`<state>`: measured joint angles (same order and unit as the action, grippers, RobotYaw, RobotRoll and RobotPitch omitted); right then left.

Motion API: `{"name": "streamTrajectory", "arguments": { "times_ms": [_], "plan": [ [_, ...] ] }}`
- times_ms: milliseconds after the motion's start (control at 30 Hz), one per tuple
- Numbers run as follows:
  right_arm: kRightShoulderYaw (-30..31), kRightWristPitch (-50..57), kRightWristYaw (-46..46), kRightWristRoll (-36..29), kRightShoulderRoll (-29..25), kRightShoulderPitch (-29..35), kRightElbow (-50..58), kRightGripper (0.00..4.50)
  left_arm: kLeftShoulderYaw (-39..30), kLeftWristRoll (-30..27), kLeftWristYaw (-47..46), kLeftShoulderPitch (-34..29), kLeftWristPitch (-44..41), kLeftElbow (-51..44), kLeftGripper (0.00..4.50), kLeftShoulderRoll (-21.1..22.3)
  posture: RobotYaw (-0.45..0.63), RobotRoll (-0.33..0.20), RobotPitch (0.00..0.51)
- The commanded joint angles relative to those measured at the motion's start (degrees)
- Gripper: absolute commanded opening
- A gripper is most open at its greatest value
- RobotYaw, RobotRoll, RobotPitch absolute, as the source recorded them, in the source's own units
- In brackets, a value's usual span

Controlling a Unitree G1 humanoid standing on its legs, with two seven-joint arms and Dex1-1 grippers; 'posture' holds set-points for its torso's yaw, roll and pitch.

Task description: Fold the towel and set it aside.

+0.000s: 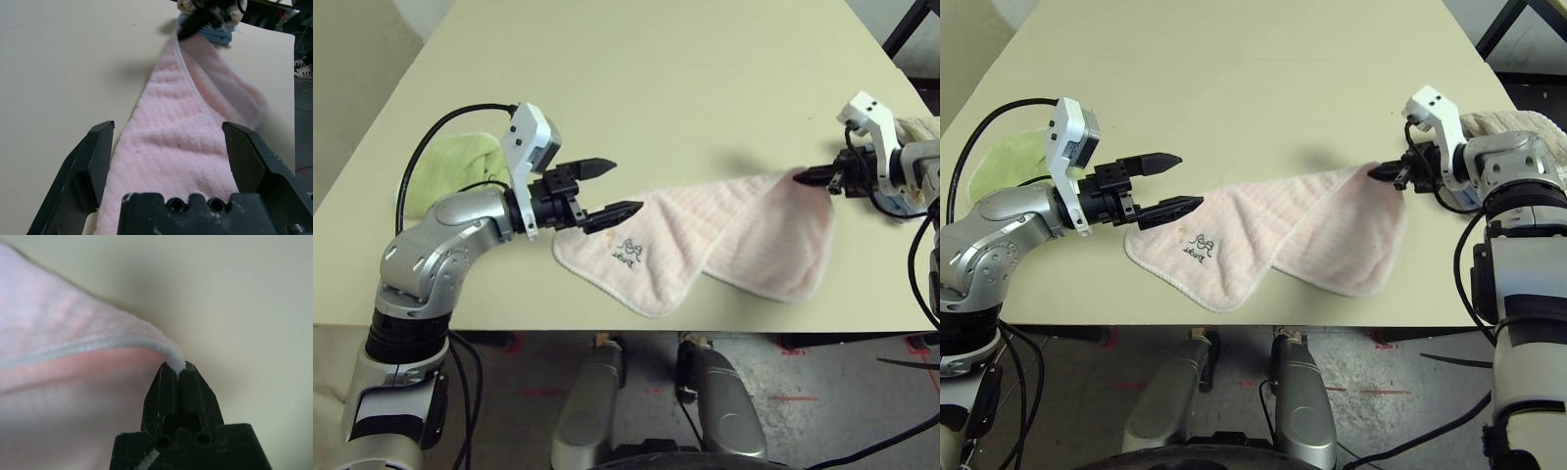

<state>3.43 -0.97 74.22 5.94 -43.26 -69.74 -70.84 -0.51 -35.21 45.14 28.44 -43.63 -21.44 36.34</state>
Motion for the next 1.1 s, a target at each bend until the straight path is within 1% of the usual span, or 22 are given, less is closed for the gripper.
{"name": "streamTrajectory", "arguments": {
  "times_ms": [33,133,200,333,433,500,567,667,733,833,1000,1100],
  "plan": [
    [-0.91,-3.05,0.16,-0.80,0.21,-2.45,1.68,0.03,0.84,-0.01,0.21,0.34,0.12,-0.53,4.50,-0.23,0.12,0.000,0.190],
    [-1.62,-5.27,-3.02,-1.29,1.55,-5.02,1.91,0.03,1.36,-0.17,0.42,1.13,-0.21,-1.97,4.50,0.04,0.12,0.000,0.187],
    [-2.09,-6.40,-5.46,-1.49,2.68,-6.37,1.90,0.03,3.00,0.26,1.19,1.58,-0.70,-4.53,4.50,1.38,0.12,0.000,0.187],
    [-2.73,-7.98,-9.77,-1.26,4.35,-8.30,1.54,0.03,5.99,-0.57,1.54,1.88,-2.82,-10.03,4.50,2.55,0.13,0.000,0.188],
    [-3.09,-8.84,-13.67,-1.18,5.41,-9.67,1.03,0.03,9.42,0.75,1.33,1.45,-3.61,-13.49,4.50,3.35,0.14,0.000,0.189],
    [-3.01,-8.85,-14.96,-1.06,5.87,-10.11,0.72,0.03,12.37,1.69,0.49,1.29,-4.25,-15.48,4.50,2.96,0.15,0.000,0.188],
    [-2.92,-8.80,-15.63,-1.07,6.16,-10.07,0.61,0.03,16.06,3.85,-1.27,1.55,-5.43,-16.81,4.50,2.57,0.16,0.000,0.186],
    [-2.96,-8.63,-17.05,-1.10,6.39,-9.88,0.48,0.03,20.91,6.21,-3.58,1.77,-6.49,-17.65,4.50,0.55,0.16,0.000,0.186],
    [-3.13,-8.75,-18.55,-1.11,6.45,-9.82,0.27,0.03,24.62,8.44,-4.58,2.21,-6.47,-17.32,4.50,-0.97,0.17,0.000,0.180],
    [-3.29,-8.64,-20.72,-1.09,6.59,-10.47,-0.07,0.03,29.67,13.05,-5.07,4.36,-5.10,-14.38,4.50,-2.83,0.17,0.000,0.176],
    [-3.55,-7.87,-22.33,-1.45,7.36,-12.73,-0.46,0.03,34.77,18.89,-3.19,8.04,-1.50,-8.75,4.50,-4.49,0.17,0.000,0.166],
    [-3.49,-7.21,-22.94,-1.35,8.15,-14.13,-0.79,0.03,36.63,21.75,-2.34,10.08,0.18,-4.54,4.50,-6.16,0.16,0.000,0.159]
  ]
}}
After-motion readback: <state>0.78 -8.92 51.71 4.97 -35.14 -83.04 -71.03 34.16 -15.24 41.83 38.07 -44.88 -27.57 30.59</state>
